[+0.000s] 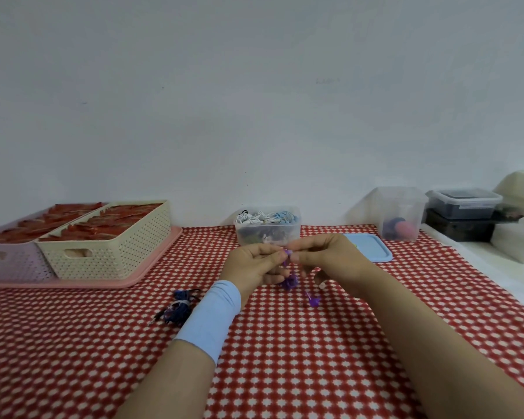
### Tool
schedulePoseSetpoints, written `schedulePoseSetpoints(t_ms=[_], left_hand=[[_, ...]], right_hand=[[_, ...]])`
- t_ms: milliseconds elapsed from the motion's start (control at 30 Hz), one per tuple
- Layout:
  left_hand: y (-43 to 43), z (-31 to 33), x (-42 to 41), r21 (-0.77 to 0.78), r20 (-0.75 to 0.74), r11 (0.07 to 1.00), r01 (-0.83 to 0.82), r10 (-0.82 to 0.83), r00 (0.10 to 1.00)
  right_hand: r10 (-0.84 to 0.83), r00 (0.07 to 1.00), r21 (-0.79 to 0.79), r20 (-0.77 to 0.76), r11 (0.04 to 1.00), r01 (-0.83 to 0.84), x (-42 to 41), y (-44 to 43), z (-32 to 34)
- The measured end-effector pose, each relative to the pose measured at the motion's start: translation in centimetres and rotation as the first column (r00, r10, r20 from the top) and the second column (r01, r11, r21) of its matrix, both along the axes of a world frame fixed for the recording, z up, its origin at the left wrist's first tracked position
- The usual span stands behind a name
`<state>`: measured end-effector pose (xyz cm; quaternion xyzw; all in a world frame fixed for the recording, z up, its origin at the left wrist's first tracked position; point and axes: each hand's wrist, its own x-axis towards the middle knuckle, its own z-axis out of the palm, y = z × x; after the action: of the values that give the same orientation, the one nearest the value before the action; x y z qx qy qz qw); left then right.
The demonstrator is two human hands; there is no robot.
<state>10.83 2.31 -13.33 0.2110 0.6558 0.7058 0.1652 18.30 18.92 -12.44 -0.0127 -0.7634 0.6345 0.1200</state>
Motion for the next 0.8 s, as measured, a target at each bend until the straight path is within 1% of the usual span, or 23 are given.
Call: schedulePoseSetpoints(t_ms=[167, 367, 433, 533, 633, 800], left_hand=[[-0.05, -0.19, -0.09, -0.073, -0.054, 0.997, -0.006, 0.002, 0.999], [-0.02, -0.46, -0.25, -0.095, -0.043, 0.995, -0.016, 0.012, 0.999], [-0.04, -0.52, -0.22, -0.084, -0.042, 0.996, -0.003, 0.0, 0.999], [-0.08, -0.43, -0.14, -0.068, -0.074, 0.998, 0.0, -0.005, 0.997], [-0.19, -0.41, -0.2, -0.071, -0.147, 0.997, -0.023, 0.012, 0.989], [-0.07, -0.54, -0.25, -0.135, -0.311, 0.988, -0.069, 0.023, 0.95]], right_hand=[[-0.047, 0.998, 0.079, -0.036, 0.996, 0.05, -0.08, -0.16, 0.03], [-0.06, 0.995, 0.175, -0.085, 0.982, 0.075, -0.36, -0.06, -0.11], [-0.07, 0.993, 0.165, -0.094, 0.983, 0.085, -0.35, -0.06, -0.15], [-0.057, 0.995, 0.107, -0.077, 0.992, 0.065, -0.11, -0.11, -0.05], [-0.041, 0.999, 0.072, -0.018, 0.997, 0.042, 0.03, -0.05, 0.08], [-0.088, 0.995, 0.046, 0.041, 0.995, 0.086, 0.06, -0.28, 0.11]])
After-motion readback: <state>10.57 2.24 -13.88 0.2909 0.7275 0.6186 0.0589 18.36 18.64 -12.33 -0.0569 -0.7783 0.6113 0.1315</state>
